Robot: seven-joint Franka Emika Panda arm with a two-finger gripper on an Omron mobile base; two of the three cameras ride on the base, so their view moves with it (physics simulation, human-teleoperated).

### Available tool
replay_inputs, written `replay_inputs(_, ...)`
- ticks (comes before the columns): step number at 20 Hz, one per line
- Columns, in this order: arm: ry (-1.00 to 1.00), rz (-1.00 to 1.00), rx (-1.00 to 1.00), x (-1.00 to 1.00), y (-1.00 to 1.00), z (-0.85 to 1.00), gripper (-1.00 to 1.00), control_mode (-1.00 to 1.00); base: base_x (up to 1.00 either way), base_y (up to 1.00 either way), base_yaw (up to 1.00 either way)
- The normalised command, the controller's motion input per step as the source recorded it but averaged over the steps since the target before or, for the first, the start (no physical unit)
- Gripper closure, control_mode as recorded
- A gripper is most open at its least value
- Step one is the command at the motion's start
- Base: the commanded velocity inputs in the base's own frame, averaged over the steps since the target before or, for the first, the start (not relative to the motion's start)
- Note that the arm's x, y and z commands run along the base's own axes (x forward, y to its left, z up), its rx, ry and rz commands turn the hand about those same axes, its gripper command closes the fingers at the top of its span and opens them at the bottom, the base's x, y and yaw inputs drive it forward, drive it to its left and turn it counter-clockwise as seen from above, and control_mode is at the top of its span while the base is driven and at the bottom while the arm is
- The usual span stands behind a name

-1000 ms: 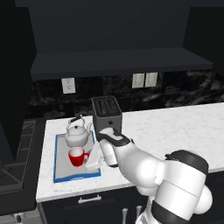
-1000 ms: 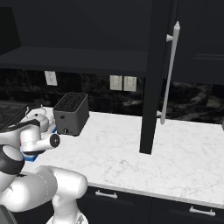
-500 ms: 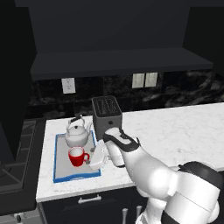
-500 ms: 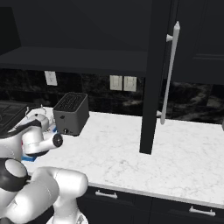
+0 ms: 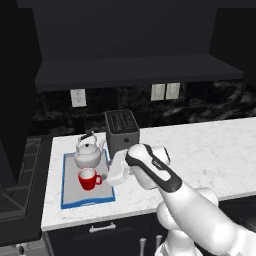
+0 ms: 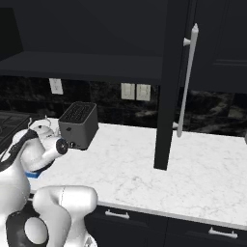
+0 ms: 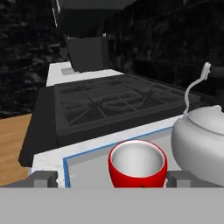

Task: Pick the kettle from the counter and place it on the tray. Then pick the mug from the cabinet and place it on the tray. Then close the cabinet doors.

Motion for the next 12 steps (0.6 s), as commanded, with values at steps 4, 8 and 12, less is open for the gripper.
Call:
replay_inputs(4,0.03,-0.05,-0.05,-0.32,-0.11,0.72,-1.0,-1.0,0.0,0.0,0.0)
replay_inputs(8,0.01,-0.15,-0.07,-0.25,-0.14,0.74,-1.0,-1.0,0.0,0.0,0.0)
replay_inputs(12,0.0,-0.27,-0.07,-0.27,-0.15,0.75,-1.0,-1.0,0.0,0.0,0.0)
